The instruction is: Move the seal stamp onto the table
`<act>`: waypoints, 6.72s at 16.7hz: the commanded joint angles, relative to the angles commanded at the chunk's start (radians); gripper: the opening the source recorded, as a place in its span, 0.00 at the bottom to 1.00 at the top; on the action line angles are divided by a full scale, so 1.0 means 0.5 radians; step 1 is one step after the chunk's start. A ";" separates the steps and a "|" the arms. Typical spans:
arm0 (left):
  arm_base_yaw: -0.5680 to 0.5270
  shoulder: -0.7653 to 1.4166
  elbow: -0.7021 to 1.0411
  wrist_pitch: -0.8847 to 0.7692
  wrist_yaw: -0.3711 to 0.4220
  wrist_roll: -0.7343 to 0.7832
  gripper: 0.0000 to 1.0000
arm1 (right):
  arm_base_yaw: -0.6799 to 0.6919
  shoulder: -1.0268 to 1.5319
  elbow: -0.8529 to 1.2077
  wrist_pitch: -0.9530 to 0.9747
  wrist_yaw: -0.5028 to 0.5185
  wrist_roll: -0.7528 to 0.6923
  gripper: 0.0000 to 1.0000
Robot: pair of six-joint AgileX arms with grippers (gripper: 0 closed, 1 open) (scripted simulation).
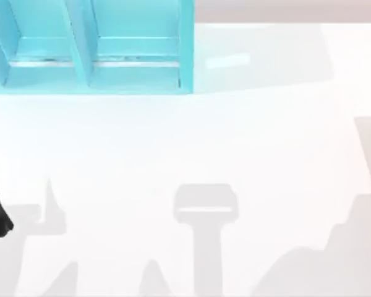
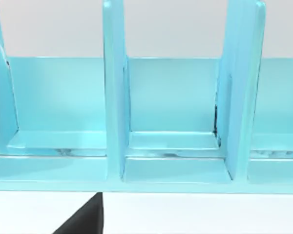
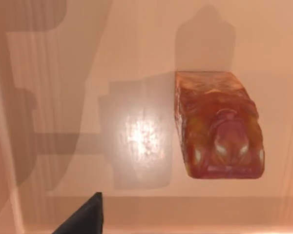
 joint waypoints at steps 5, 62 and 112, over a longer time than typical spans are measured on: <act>0.000 0.000 0.000 0.000 0.000 0.000 1.00 | -0.034 0.072 -0.002 0.077 0.001 -0.028 1.00; 0.000 0.000 0.000 0.000 0.000 0.000 1.00 | 1.018 -0.276 0.115 -0.402 0.001 1.021 0.00; 0.000 0.000 0.000 0.000 0.000 0.000 1.00 | 1.732 0.661 -0.014 0.664 0.010 1.758 1.00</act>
